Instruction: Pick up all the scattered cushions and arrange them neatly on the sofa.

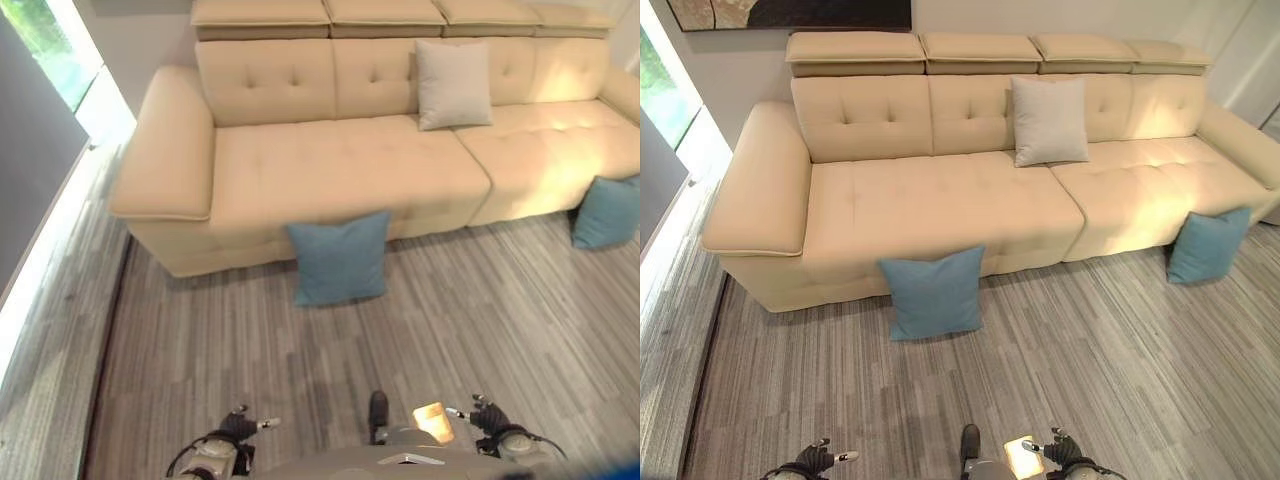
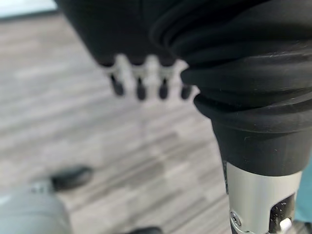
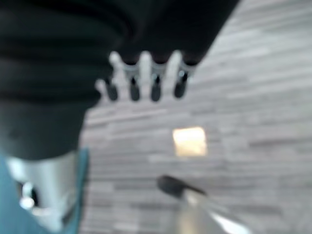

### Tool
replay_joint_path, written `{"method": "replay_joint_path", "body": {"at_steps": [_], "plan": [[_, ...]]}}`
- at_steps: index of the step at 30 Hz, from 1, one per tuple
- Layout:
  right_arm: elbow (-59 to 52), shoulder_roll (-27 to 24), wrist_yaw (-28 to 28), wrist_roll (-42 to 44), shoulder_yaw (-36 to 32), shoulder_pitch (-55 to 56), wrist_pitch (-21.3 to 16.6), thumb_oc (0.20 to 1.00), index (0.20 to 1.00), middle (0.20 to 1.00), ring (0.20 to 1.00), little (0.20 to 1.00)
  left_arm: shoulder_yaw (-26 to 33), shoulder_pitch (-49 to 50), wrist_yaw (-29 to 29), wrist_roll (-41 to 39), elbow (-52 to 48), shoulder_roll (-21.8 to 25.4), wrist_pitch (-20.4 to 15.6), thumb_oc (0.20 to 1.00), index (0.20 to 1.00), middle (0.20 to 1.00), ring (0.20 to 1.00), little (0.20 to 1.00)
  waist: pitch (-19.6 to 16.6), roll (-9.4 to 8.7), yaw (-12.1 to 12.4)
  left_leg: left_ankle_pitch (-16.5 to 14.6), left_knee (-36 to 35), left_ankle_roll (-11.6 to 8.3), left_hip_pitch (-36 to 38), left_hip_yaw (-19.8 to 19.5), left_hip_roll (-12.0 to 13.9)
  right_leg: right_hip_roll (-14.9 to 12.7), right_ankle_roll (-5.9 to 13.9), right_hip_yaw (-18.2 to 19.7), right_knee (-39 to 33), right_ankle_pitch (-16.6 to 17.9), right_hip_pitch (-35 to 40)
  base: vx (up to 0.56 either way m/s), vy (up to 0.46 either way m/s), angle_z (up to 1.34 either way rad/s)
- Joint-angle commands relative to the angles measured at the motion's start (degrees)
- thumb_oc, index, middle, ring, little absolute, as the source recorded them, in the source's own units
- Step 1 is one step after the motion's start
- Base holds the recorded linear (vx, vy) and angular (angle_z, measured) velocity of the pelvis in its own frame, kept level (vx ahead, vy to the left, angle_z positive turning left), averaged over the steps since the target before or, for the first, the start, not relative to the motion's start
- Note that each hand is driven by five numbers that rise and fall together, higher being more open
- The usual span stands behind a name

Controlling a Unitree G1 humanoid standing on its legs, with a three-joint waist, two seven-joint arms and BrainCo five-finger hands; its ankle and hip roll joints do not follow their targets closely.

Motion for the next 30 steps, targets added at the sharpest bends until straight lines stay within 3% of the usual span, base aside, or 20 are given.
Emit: {"method": "replay_joint_path", "body": {"at_steps": [1, 3, 5, 7, 10, 16, 17, 18, 19, 20, 21, 23, 25, 27, 30], "plan": [[1.24, -3.29, -0.58, 1.66, 0.59, -1.71, -1.09, 1.0, 1.0, 1.0, 1.0, 1.0, -1.78, -4.92, -0.07, -0.74, -1.12, 0.11, -0.98, 1.0, 1.0, 1.0, 1.0, 1.0, 4.84, 0.19, 0.99, 12.23, 3.38, -2.51, -6.21, 0.6, 1.56, -0.59, 5.3, 1.07, 5.6, -7.69, 2.8, 0.15, -0.249, 0.18], [1.64, -3.18, -0.35, 2.08, 0.34, -1.34, -0.96, 1.0, 1.0, 1.0, 1.0, 1.0, -2.0, -4.76, -0.13, -0.65, -1.42, 0.02, -1.03, 1.0, 1.0, 1.0, 1.0, 1.0, 4.7, 0.13, 1.42, 10.34, -0.48, -1.64, -7.29, 1.07, -0.38, -0.06, 5.53, 1.09, 5.08, -8.24, 3.93, 0.2, -0.16, 0.38], [1.78, -3.4, -0.22, 2.02, 0.1, -1.16, -0.93, 1.0, 1.0, 1.0, 1.0, 1.0, -2.58, -4.45, -0.13, 0.05, -1.44, -0.29, -0.82, 1.0, 1.0, 1.0, 1.0, 1.0, 4.19, 0.5, 1.17, 9.44, -6.35, -0.77, -7.76, 3.57, -0.47, 0.2, 5.93, 0.57, 4.47, -9.15, 4.92, 0.23, -0.03, 0.25], [1.77, -3.5, -0.51, 1.17, 0.31, -0.93, -0.95, 1.0, 1.0, 1.0, 1.0, 1.0, -2.92, -4.31, -0.23, 0.86, -1.51, -0.38, -0.48, 1.0, 1.0, 1.0, 1.0, 1.0, 3.87, 1.96, 1.61, 15.58, -13.23, -0.99, -11.55, 6.62, 0.01, 1.57, 5.81, -0.03, 3.78, -11.05, 7.11, 0.23, 0.013, 0.21], [1.73, -3.35, -0.44, 1.1, 0.36, -0.81, -0.9, 1.0, 1.0, 1.0, 1.0, 1.0, -2.88, -3.97, -0.28, 1.07, -1.38, -0.32, -0.48, 1.0, 1.0, 1.0, 1.0, 1.0, 4.22, 2.22, 2.25, 17.77, -14.6, -1.47, -12.71, 7.56, 0.33, 2.14, 5.6, 0.41, 3.95, -12.2, 8.88, 0.25, 0.049, 0.13], [1.2, -1.89, -0.08, 1.27, 0.09, -1.37, -0.98, 1.0, 1.0, 1.0, 1.0, 1.0, -1.74, -2.35, -0.61, 0.44, -0.53, -0.13, -0.42, 1.0, 1.0, 1.0, 1.0, 1.0, 2.84, 1.47, 3.15, 12.62, -11.8, 1.74, -10.56, 7.06, -1.55, -1.63, 7.86, 0.87, 11.71, -14.71, 9.58, 0.27, 0.165, -0.2], [0.47, -1.74, 0.03, 1.09, 0.37, -2.36, -1.15, 1.0, 1.0, 1.0, 1.0, 1.0, -2.02, -2.72, -0.61, 0.65, -0.71, 0.29, -0.44, 1.0, 1.0, 1.0, 1.0, 1.0, 3.38, 1.46, 3.21, 11.1, -10.81, 2.9, -9.62, 6.87, -2.02, -3.05, 8.77, 1.35, 18.16, -12.77, 6.91, 0.17, 0.164, -0.01], [0.47, -1.74, 0.03, 1.08, 0.37, -2.37, -1.14, 1.0, 1.0, 1.0, 1.0, 1.0, -2.01, -2.73, -0.61, 0.65, -0.71, 0.3, -0.44, 1.0, 1.0, 1.0, 1.0, 1.0, 3.37, 1.43, 3.25, 11.07, -10.77, 2.92, -9.66, 6.92, -2.04, -3.09, 8.79, 1.42, 18.3, -12.84, 6.8, 0.16, 0.181, -0.02], [-0.15, -1.66, -0.07, 1.01, 0.71, -3.27, -1.43, 1.0, 1.0, 1.0, 1.0, 1.0, -2.25, -3.1, -0.57, 0.54, -1.04, 0.87, -0.46, 1.0, 1.0, 1.0, 1.0, 1.0, 4.17, 1.77, 2.99, 10.18, -10.63, 3.93, -8.3, 6.65, -2.22, -3.79, 9.06, 1.87, 24.02, -10.38, 3.65, 0.07, 0.077, 0.06], [-0.15, -1.66, -0.07, 1.01, 0.71, -3.27, -1.43, 1.0, 1.0, 1.0, 1.0, 1.0, -2.25, -3.1, -0.57, 0.54, -1.04, 0.87, -0.46, 1.0, 1.0, 1.0, 1.0, 1.0, 4.17, 1.77, 2.99, 10.18, -10.63, 3.93, -8.3, 6.66, -2.22, -3.79, 9.06, 1.88, 24.03, -10.38, 3.64, 0.16, 0.116, 0.14], [-0.5, -1.63, -0.19, 1.2, 0.85, -3.67, -1.48, 1.0, 1.0, 1.0, 1.0, 1.0, -2.75, -3.65, -0.47, 1.03, -1.13, 1.42, -0.53, 1.0, 1.0, 1.0, 1.0, 1.0, 4.58, 2.21, 2.16, 9.55, -10.82, 4.12, -7.06, 5.29, -2.34, -2.42, 8.7, 4.55, 27.18, -10.13, 1.17, 0.16, 0.061, 0.35], [-0.4, -1.77, 0.07, 1.72, 1.04, -3.79, -1.49, 1.0, 1.0, 1.0, 1.0, 1.0, -3.19, -4.19, -0.7, 1.56, -1.1, 1.66, -0.85, 1.0, 1.0, 1.0, 1.0, 1.0, 4.41, 2.6, 0.92, 9.34, -11.76, 4.0, -5.46, 3.33, -2.66, 1.26, 7.48, 8.8, 24.94, -12.63, -0.45, 0.22, 0.044, 0.49], [-0.44, -2.03, -0.04, 1.47, 0.93, -3.74, -1.49, 1.0, 1.0, 1.0, 1.0, 1.0, -3.02, -4.6, -0.64, 1.46, -1.21, 1.62, -0.97, 1.0, 1.0, 1.0, 1.0, 1.0, 4.29, 2.55, 1.07, 8.68, -12.38, 3.54, -4.49, 3.17, -2.73, -0.66, 8.03, 6.16, 17.48, -11.33, -1.49, 0.23, -0.062, 0.5], [-0.52, -2.14, -0.2, 1.18, 0.86, -3.72, -1.46, 1.0, 1.0, 1.0, 1.0, 1.0, -2.71, -4.61, -0.57, 1.1, -1.12, 1.55, -1.04, 1.0, 1.0, 1.0, 1.0, 1.0, 4.39, 2.41, 0.53, 7.91, -12.48, 3.21, -3.22, 2.54, -3.03, -1.36, 8.75, 6.23, 13.36, -8.98, -2.64, 0.16, -0.075, 0.19], [-0.39, -2.19, -0.23, 0.51, 0.93, -3.19, -1.26, 1.0, 1.0, 1.0, 1.0, 1.0, -2.36, -3.99, -0.55, 1.5, -0.77, 1.3, -1.1, 1.0, 1.0, 1.0, 1.0, 1.0, 4.67, 2.11, 0.22, 7.06, -11.69, 2.59, -2.25, 2.16, -2.91, -2.07, 9.08, 6.55, 12.2, -8.44, -1.46, 0.13, -0.125, 0.2]]}}
